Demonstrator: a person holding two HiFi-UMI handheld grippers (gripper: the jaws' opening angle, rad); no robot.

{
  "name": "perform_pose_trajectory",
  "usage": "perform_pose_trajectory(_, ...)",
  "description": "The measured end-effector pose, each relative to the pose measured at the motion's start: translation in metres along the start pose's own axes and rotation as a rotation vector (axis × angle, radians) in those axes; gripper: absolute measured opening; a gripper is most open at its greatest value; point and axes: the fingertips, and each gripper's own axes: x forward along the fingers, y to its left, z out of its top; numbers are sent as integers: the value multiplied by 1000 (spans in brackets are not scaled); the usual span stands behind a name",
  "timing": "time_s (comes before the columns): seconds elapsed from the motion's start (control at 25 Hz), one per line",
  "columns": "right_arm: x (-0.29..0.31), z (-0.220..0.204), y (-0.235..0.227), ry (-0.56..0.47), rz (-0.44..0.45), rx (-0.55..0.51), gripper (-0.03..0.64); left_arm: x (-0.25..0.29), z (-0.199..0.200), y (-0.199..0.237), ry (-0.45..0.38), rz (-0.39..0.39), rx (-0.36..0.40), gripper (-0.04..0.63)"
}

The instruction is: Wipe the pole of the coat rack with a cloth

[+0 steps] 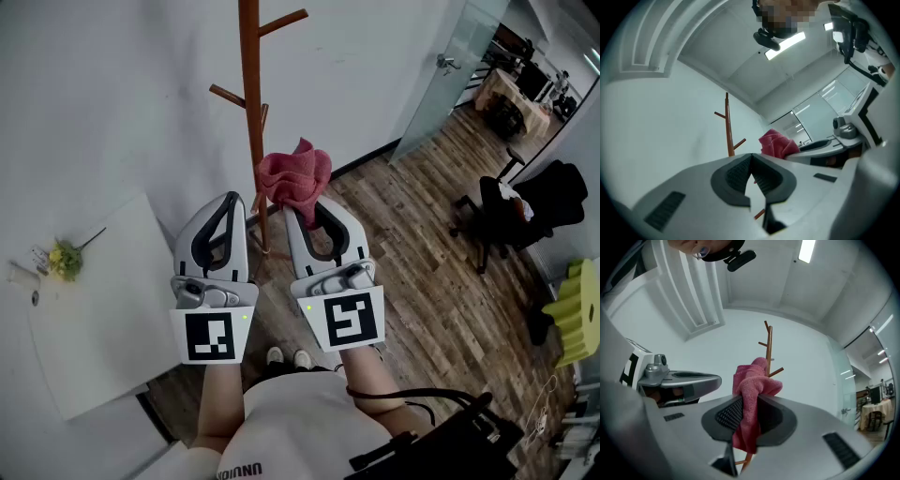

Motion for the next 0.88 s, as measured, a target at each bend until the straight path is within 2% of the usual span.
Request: perform_pose_trajectory(0.88,8,-2,2,1,4,7,80,4,-1,10,-4,13,-36,12)
